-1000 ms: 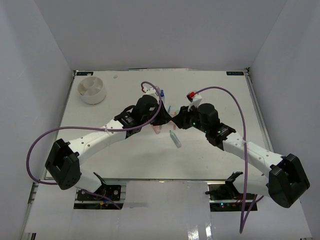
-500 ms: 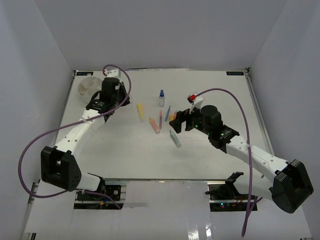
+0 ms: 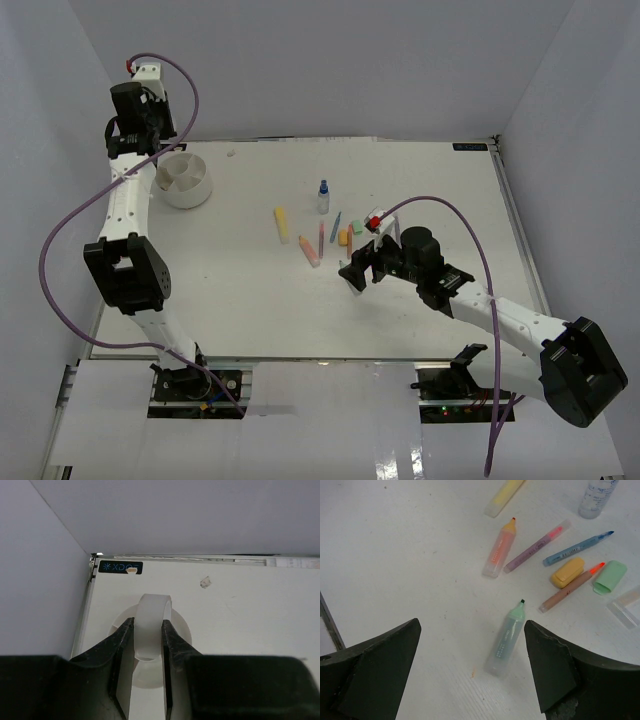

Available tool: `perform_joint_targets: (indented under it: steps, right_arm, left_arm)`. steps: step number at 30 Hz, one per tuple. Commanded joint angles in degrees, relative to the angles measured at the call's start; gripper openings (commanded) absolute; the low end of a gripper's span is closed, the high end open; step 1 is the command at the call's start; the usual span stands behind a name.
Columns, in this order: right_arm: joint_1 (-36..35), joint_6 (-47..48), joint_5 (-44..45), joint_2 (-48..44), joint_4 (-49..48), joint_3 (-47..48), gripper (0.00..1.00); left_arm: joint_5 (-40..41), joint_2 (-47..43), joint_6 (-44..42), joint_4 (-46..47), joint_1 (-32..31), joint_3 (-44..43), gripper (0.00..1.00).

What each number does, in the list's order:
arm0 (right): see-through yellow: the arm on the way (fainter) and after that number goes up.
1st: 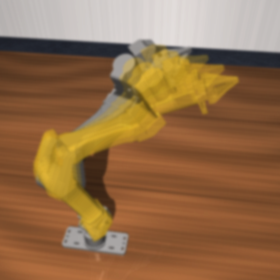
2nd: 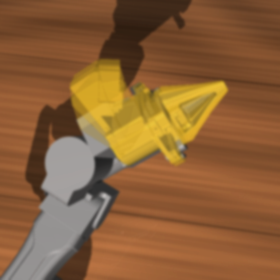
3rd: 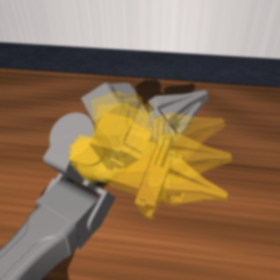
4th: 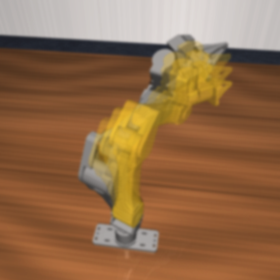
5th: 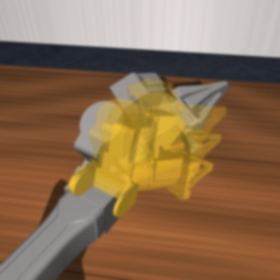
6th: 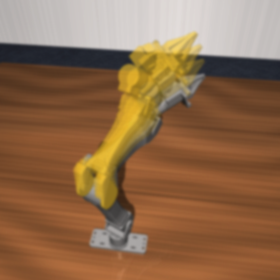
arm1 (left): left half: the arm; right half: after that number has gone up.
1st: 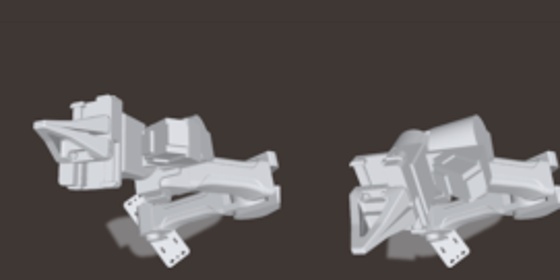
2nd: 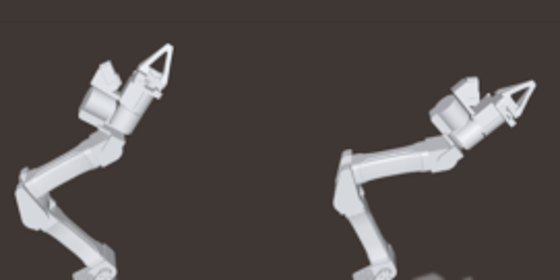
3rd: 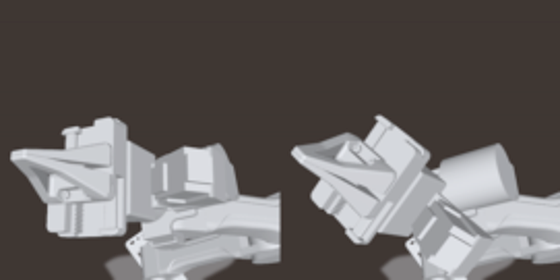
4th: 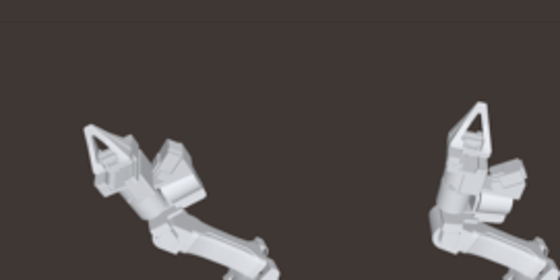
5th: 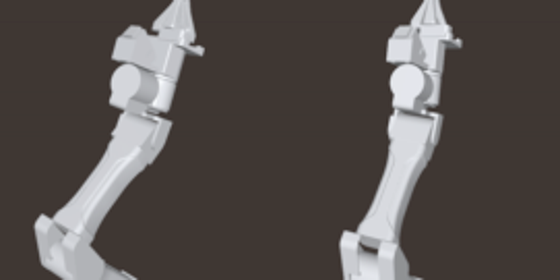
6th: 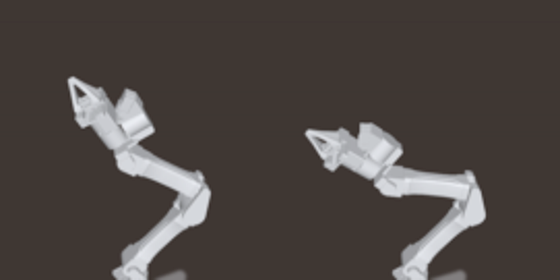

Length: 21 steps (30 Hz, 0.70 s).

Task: Sort the stationery into containers
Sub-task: Place the stationery in the storage box.

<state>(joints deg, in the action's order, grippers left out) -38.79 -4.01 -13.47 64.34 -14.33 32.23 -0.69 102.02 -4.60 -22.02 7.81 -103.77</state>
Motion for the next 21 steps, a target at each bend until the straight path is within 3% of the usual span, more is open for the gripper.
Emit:
perform_joint_targets:
  steps: [1,6,12,21]
  right_arm:
    - [-0.94,2.51,-4.01,-0.61,-5.01,-0.24,0.9]
    - [-1.73,3.74,-4.28,-0.44,-3.87,-0.06,0.9]
    - [-1.82,3.75,-5.6,2.02,-3.16,0.82,0.9]
    - [-1.82,3.75,-8.5,5.1,-3.08,1.43,0.9]
  left_arm:
    - [-7.63,5.11,-7.35,-1.71,4.13,-5.3,0.0]
    - [-12.48,10.39,-10.51,1.88,7.3,-8.39,0.0]
    - [-17.67,8.9,-18.16,14.54,8.27,1.02,0.0]
    - [-30.93,13.29,-24.49,17.53,12.75,4.36,0.02]
